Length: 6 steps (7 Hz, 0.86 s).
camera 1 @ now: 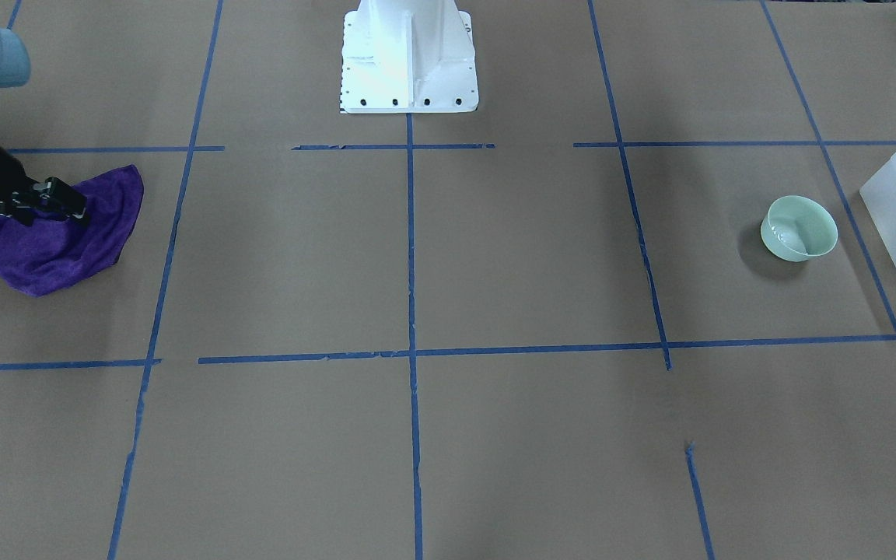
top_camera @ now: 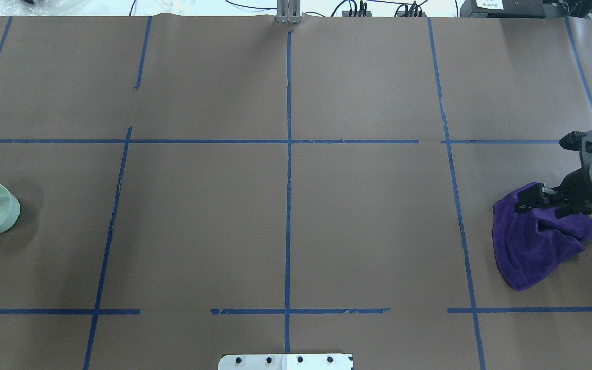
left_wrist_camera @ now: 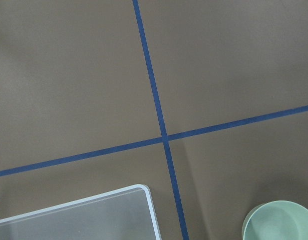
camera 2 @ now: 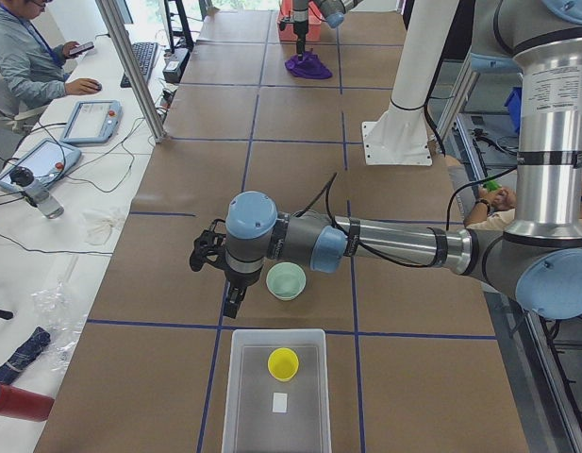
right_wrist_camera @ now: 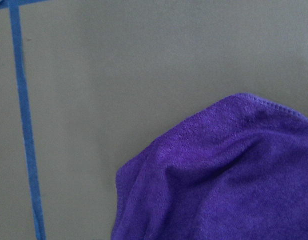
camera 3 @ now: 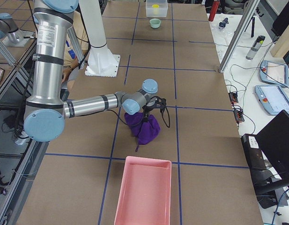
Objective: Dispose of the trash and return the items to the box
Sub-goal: 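Lower the right gripper onto the purple cloth and grasp it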
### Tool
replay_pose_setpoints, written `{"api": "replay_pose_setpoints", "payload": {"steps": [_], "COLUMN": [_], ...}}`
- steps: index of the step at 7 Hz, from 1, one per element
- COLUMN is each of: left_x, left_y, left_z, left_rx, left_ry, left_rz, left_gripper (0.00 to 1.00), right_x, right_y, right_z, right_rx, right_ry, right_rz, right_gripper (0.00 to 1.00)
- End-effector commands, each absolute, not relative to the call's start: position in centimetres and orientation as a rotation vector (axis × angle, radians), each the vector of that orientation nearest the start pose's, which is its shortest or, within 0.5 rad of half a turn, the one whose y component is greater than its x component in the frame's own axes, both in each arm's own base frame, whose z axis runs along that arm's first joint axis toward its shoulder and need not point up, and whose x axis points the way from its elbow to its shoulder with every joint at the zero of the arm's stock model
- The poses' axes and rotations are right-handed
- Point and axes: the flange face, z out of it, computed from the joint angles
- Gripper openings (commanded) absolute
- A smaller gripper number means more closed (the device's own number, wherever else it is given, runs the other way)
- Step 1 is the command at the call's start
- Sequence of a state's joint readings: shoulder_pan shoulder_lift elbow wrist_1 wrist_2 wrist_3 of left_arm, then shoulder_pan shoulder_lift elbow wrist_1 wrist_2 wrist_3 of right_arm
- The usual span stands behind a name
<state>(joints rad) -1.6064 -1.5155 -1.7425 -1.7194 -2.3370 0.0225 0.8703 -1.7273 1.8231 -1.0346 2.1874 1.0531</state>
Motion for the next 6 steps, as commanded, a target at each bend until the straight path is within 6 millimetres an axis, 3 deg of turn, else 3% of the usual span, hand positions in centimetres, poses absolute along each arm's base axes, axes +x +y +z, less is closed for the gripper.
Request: {"api": "replay_pose_setpoints", "payload": {"steps": [1,2,4,5,6], "left_x": [-8.1,-8.0,-6.6,-6.0,-3.2], "left_y": [-47.9,-47.8,-48.1,-48.0,-48.3], "left_z": [58.4,58.5,58.7,58.7,60.1], "left_rx": [0.27,0.266,0.212,0.206,0.173], "left_ry": [0.757,0.757,0.787,0.81,0.815], "left_rz": [0.076,0.075,0.004,0.013,0.062], "left_gripper": [0.99,0.99,0.99,0.99,0.99], "right_x": [-23.9,-23.8,-23.6,-22.4,-19.4], "right_y": [-37.4,-37.4,-37.6,-38.2,-39.3], "right_z": [58.1,58.1,57.7,56.6,54.7], "right_rx": [-0.069,-0.072,-0.076,-0.065,-0.057], "right_ry": [-0.796,-0.796,-0.807,-0.834,-0.888], "right_rz": [0.19,0.194,0.192,0.207,0.248], "right_gripper": [0.57,0.01,0.0,0.0,0.0]}}
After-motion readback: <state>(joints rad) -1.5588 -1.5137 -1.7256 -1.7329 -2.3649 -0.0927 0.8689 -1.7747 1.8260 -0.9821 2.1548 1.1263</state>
